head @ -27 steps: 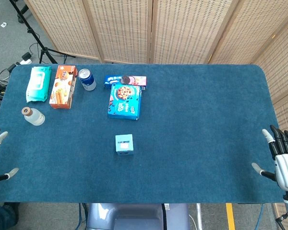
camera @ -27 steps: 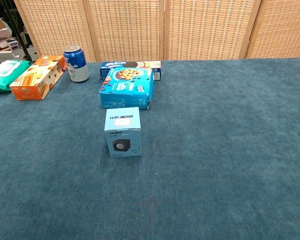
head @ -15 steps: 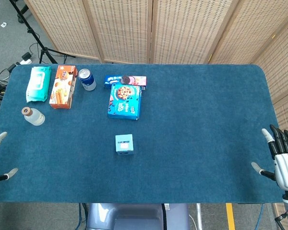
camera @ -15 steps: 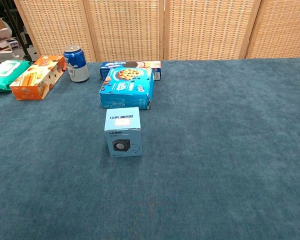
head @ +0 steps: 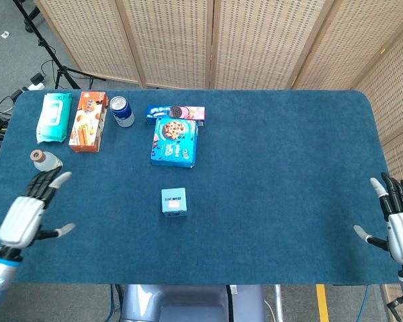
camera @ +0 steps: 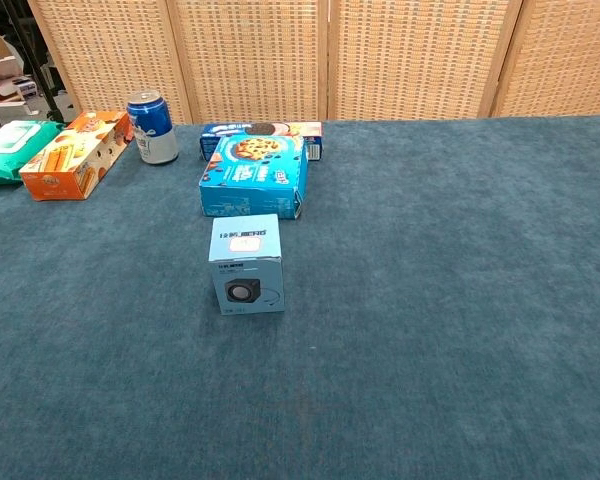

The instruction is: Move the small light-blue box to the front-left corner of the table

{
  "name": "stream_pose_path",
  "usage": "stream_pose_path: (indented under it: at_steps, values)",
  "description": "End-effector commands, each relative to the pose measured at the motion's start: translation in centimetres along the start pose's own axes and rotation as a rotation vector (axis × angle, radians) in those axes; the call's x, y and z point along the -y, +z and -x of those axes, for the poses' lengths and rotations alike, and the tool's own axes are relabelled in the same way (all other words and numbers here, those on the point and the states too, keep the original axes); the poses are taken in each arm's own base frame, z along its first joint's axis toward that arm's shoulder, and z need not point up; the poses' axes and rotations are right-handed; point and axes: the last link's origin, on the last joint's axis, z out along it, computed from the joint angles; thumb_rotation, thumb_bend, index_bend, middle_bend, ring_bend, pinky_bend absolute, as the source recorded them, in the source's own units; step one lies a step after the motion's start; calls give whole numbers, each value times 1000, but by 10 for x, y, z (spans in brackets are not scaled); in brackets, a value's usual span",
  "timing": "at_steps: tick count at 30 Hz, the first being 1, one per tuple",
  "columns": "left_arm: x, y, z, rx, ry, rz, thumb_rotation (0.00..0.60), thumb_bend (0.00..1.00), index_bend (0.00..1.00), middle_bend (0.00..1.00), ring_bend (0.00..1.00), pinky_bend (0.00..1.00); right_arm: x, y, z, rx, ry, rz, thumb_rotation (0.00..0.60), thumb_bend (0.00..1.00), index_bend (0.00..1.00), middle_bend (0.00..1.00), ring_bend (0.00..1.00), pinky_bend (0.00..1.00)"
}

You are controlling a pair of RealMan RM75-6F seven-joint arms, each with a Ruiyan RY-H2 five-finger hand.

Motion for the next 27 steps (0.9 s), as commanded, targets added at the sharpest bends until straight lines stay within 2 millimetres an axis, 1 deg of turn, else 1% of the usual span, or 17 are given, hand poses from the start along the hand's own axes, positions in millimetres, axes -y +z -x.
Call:
stream_pose_path:
  at_steps: [1,5,8,12,20,27]
  values:
    - [-28,44,25,75,-105,60,600,32,0,0,0,0,-2,0,-1,-2,6,5,600,0,0,0,0,0]
    - [-39,73,49,128,-167,49,600,26,0,0,0,0,-4,2,-2,-1,12,12,600,0,0,0,0,0]
    - [-47,88,66,175,-202,51,600,17,0,0,0,0,-5,2,-2,1,14,15,600,0,0,0,0,0]
    - [-58,105,84,225,-257,62,600,10,0,0,0,0,-7,3,-2,2,14,21,600,0,0,0,0,0]
    - [-71,122,110,298,-252,76,600,10,0,0,0,0,-10,5,-2,5,20,35,600,0,0,0,0,0]
    - [-83,128,130,329,-266,43,600,12,0,0,0,13,-12,6,-4,3,28,44,600,0,0,0,0,0]
